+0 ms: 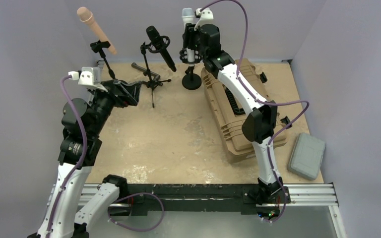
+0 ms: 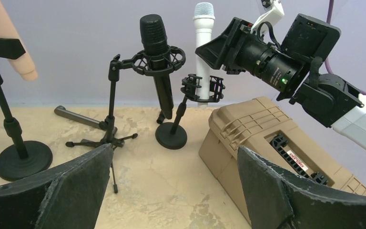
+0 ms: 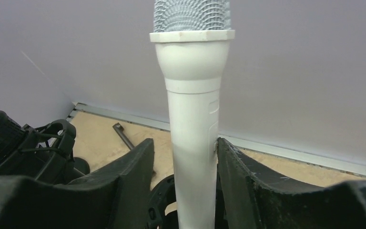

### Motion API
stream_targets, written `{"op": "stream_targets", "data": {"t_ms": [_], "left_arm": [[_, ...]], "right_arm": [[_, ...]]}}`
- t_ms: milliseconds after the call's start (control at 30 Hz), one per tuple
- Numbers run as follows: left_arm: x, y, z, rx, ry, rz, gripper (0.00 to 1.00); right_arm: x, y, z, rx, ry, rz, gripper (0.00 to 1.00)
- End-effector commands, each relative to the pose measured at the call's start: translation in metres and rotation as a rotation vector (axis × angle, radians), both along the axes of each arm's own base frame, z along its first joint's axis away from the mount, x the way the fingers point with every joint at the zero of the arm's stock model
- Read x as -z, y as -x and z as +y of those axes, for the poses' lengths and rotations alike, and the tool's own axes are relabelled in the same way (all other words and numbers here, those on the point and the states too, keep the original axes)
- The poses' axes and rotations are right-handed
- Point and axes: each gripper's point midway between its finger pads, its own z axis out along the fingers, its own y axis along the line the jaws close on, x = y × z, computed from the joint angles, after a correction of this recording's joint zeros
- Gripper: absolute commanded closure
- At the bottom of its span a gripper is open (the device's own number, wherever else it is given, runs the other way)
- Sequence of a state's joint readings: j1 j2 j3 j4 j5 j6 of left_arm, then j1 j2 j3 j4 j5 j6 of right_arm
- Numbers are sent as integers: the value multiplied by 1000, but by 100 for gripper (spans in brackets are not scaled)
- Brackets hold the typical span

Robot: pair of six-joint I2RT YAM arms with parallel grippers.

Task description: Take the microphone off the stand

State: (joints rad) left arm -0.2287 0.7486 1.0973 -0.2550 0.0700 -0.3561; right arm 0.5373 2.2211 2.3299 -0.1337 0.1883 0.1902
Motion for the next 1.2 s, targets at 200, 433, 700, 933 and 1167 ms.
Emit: {"op": "stream_targets", "data": {"t_ms": [200,433,700,933,1167], "left_arm": [[-9,-3,0,3,14,-28,0],[-7,-5,-1,9,15,-19,0],[-8,-4,-2,15,21,-19,0],[-8,-4,-3,16,21,-18,0],[-7,-5,-3,19,21,-15,0]], "right_arm": [[-57,2,2,-25,-52,-146,78],[-75,8,-6,-10,-45,-192,75],[-48,0,-1,-5,-28,-147,43],[-27,-13,7,-11,-26,-129,41],[-17,-19,11,-18,-33,-117,49]]}}
